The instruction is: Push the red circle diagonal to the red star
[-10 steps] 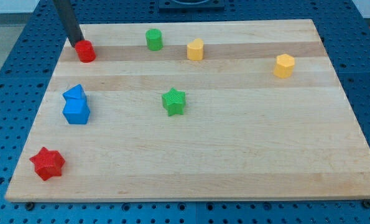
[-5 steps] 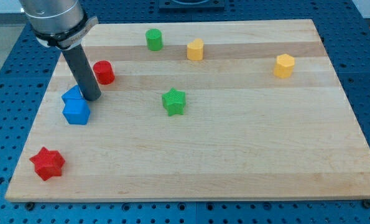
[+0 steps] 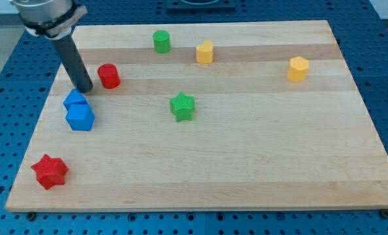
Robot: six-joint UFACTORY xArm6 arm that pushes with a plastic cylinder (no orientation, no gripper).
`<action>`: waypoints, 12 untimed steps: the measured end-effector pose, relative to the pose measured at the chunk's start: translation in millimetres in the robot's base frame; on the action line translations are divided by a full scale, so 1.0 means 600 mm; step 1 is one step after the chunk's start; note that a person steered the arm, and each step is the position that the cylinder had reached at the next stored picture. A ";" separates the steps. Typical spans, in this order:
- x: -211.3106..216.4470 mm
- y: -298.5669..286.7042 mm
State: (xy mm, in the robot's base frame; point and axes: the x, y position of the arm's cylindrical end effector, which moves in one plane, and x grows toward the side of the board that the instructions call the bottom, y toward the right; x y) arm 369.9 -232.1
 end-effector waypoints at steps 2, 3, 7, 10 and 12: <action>-0.038 0.060; -0.028 0.064; 0.035 0.125; 0.027 0.176; 0.102 0.164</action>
State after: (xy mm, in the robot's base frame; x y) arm 431.0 -133.8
